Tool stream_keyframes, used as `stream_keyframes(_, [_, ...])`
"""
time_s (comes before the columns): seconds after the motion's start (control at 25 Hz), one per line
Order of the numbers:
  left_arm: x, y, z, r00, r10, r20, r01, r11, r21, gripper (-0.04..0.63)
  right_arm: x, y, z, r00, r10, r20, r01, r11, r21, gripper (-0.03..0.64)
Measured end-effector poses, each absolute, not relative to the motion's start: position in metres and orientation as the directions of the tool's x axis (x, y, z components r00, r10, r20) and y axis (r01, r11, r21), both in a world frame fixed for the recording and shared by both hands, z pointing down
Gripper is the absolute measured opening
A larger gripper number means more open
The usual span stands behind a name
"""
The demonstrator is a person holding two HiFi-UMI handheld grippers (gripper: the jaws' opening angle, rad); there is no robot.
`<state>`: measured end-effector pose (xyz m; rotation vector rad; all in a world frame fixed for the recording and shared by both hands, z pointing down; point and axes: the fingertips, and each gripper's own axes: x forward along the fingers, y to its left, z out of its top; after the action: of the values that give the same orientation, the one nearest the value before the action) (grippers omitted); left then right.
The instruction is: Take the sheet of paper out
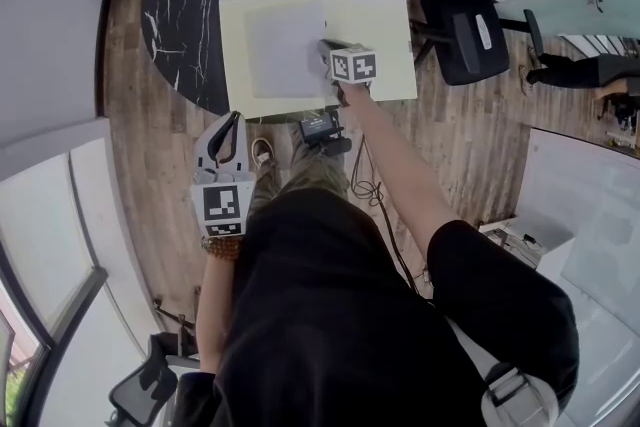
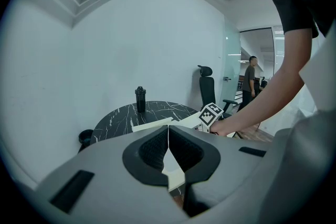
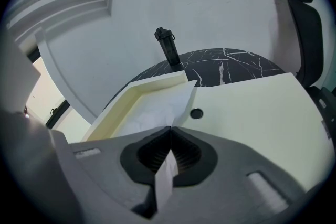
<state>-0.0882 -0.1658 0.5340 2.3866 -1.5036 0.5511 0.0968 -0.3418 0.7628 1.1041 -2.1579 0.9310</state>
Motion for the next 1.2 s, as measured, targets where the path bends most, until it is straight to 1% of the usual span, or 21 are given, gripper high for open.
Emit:
stream_keyframes(0.24, [-0.086,-0.165,0.533,0.399,-0.803,0.442,-0.900,-0.436,0.020,0.002,0.101,-0.340,0.758,-0.517,-0.484,0.706,-0.846,0.415,-0.335,0.000])
stream_keyframes(0.48, [-0.083,-0.163,0.530,0.409,-0.803,0.433,-0.895,-0.447,0.017,0.002,0.111,-0.342,0.745,-0.516,-0.527,0.676,-0.854,0.373,-0.361,-0.002])
stream_keyframes(1.2, [-0.071,-0.162,0.518,0.464,-0.791,0.399,-0.864,-0.504,0.007,0.002,0.177,-0.327,0.725,-0.424,-0.620,0.660,-0.904,0.249,-0.347,-0.002])
